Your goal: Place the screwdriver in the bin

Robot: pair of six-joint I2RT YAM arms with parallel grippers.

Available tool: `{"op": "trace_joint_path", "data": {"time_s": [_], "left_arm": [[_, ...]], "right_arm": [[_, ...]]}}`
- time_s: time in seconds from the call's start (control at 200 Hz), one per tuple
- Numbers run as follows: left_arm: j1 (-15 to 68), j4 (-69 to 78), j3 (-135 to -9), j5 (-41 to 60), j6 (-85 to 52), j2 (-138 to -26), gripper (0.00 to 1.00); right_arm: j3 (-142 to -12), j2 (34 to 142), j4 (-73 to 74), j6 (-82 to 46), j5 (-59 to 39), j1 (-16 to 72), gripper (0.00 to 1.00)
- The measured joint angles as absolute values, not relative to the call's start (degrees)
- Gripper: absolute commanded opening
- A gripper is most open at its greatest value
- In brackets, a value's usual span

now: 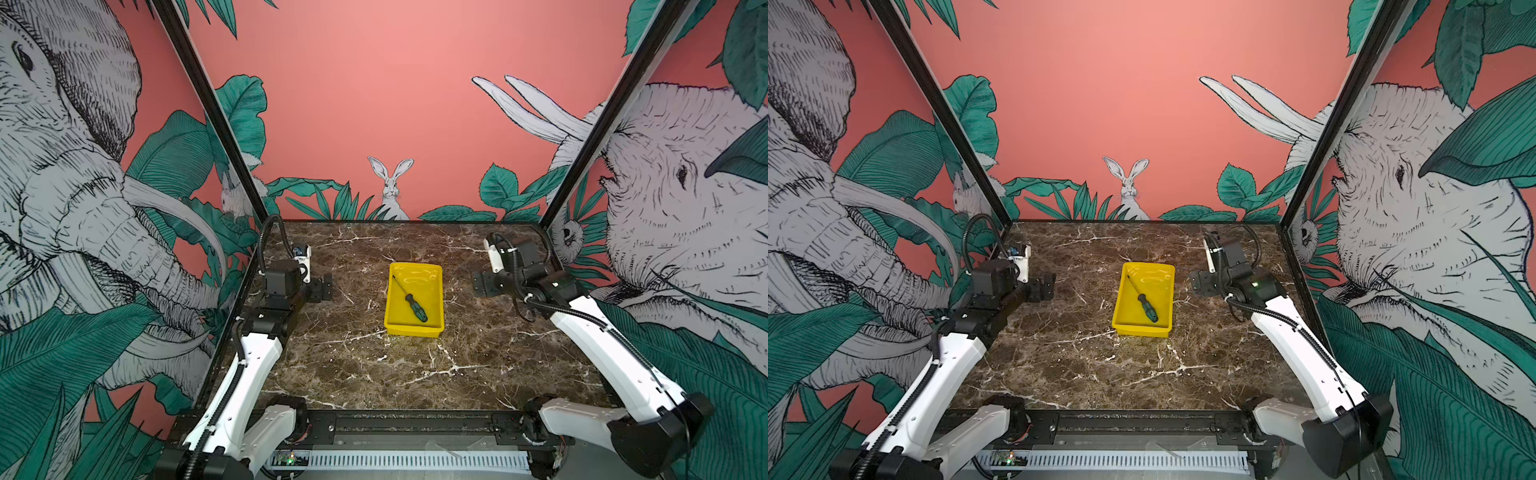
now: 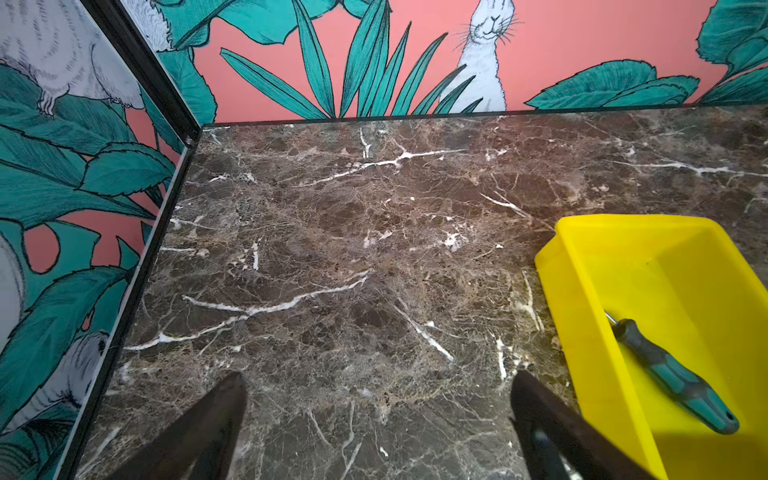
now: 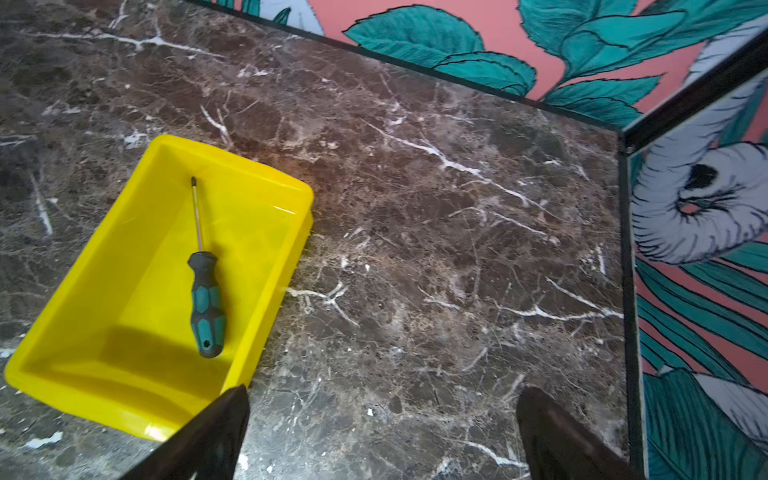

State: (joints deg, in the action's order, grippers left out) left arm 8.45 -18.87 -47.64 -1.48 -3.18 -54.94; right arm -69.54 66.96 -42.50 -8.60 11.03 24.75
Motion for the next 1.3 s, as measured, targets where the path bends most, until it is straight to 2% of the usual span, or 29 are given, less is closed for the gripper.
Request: {"op": "trace_joint_path", "data": {"time_s": [0.19,0.34,0.57,0.77,1.006,1.181,1.301], "left_arm": [[8.45,-16.84,-46.00,-2.26,-2.07,-55.11,1.00],[8.43,-12.45,-40.03,-1.83,-0.32,-52.42,1.00],[8.43,2.59,-26.39,-5.67,0.67,-48.01,1.00],[8.40,13.32,-21.32,-11.27,5.72,-52.73,1.00],[8.40,25.30,-21.39,-13.56,6.79,-67.37,1.00],[8.40,33.58,-21.37,-14.26,6.87,-73.76,1.00],[8.40,37.89,-21.52,-14.44,7.57,-76.62,1.00]], "right_arm": [[-66.39,62.22,-43.00,-9.39,14.28,22.52,0.99],[-64.86,60.95,-43.09,-10.35,17.26,21.17,0.99],[-58.41,57.98,-40.53,-10.24,19.33,20.43,0.99],[-52.99,57.17,-34.74,-7.51,21.63,20.25,0.99],[-36.62,47.66,-20.78,-0.32,24.73,20.23,0.99],[-20.53,39.07,-0.23,7.90,24.38,20.18,0.99],[-12.62,38.70,11.44,11.90,22.94,19.88,0.99]]}}
